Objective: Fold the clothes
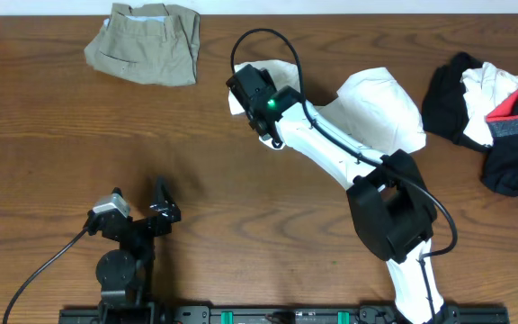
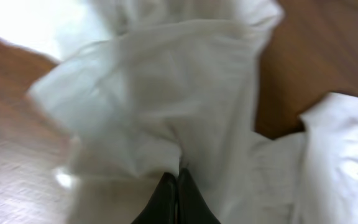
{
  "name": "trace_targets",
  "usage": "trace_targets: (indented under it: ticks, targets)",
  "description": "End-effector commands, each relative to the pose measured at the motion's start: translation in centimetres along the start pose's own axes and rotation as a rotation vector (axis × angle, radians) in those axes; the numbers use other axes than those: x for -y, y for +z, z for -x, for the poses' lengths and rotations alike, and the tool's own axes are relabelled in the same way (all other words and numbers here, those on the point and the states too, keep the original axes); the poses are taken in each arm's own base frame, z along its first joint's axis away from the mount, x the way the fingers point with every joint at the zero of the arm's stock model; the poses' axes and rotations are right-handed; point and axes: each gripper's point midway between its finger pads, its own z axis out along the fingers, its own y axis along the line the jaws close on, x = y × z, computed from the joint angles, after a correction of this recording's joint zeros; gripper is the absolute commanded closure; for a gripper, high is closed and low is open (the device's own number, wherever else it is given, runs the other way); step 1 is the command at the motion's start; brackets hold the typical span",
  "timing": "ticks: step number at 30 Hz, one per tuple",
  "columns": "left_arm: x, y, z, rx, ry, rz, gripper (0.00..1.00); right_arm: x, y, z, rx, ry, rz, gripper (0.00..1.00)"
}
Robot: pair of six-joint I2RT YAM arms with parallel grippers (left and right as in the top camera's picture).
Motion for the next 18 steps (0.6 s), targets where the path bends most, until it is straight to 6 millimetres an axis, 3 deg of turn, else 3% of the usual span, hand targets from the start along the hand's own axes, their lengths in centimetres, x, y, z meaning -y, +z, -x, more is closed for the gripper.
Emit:
trace_targets:
  ticks: [1, 5, 8, 13, 18]
  targets:
    - [-1.1, 0.2, -1.5, -0.031, 0.021, 0.041, 0.02, 5.4, -2.3, 2.0, 0.084, 0.114, -0.225, 0.98]
    - [-1.1, 0.2, -1.5, -0.031, 0.021, 0.041, 0.02, 9.0, -4.3, 3.8, 0.147, 0.187, -0.303, 0.98]
    - [-1.1, 0.2, -1.5, -0.031, 0.021, 0.041, 0.02, 11.4, -4.5, 4.8, 0.169, 0.250, -0.309, 0.99]
    - [-1.1, 0.2, -1.5, -0.031, 0.021, 0.041, 0.02, 14.0, -2.3, 5.7, 0.182, 0.368, -0.189, 0.99]
    - [-1.1, 0.2, -1.5, -0.031, 0.021, 0.041, 0.02, 17.5, -0.1, 6.3, 0.212, 0.592, -0.069, 0.98]
